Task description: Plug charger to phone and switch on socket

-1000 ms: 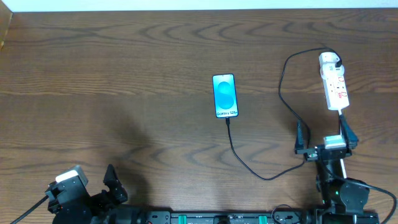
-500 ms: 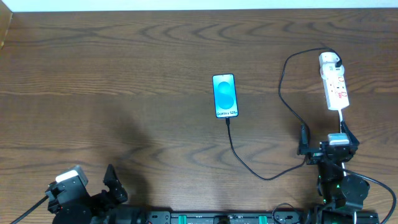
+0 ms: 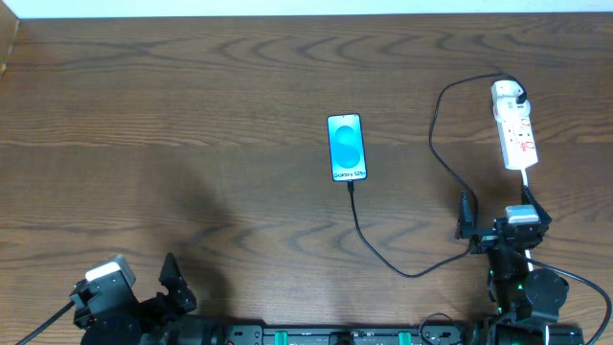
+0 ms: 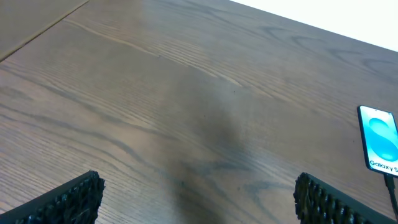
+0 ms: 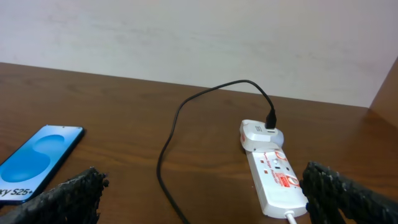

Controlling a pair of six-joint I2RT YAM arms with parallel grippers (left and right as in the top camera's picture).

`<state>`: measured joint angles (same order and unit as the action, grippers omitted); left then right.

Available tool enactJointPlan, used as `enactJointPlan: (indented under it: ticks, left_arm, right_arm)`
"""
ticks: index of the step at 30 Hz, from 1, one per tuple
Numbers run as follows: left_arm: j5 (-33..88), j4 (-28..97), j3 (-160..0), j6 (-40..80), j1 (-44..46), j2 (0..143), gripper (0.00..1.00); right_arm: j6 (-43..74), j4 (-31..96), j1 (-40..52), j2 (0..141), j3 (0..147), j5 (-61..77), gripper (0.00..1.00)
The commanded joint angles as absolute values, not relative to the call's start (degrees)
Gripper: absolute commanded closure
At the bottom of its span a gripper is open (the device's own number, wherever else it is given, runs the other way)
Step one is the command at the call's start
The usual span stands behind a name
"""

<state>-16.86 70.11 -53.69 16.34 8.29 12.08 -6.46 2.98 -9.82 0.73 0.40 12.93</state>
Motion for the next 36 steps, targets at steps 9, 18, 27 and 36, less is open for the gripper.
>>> enactJointPlan:
  ticks: [9,18,27,36]
  left_arm:
    - [-17.2,70.1,-54.2,16.4,7.9,11.7,0.02]
    - [-17.2,70.1,-54.2,16.4,7.9,11.7,0.02]
    - [-17.2,70.1,-54.2,16.4,7.9,11.7,0.02]
    - [-17.2,70.1,-54.2,16.4,7.9,11.7,0.02]
  right_arm:
    - [-5.6,3.2,-9.1,0.3,0.3,12.1,0.01]
    - [3.6,4.1,-8.9,0.3,0.3,-1.7,0.01]
    - [2.5,3.9,-5.2,0.3,0.3,-4.0,0.01]
    - [-0.3,3.8,-1.9,0.3,0.3,-4.6,0.01]
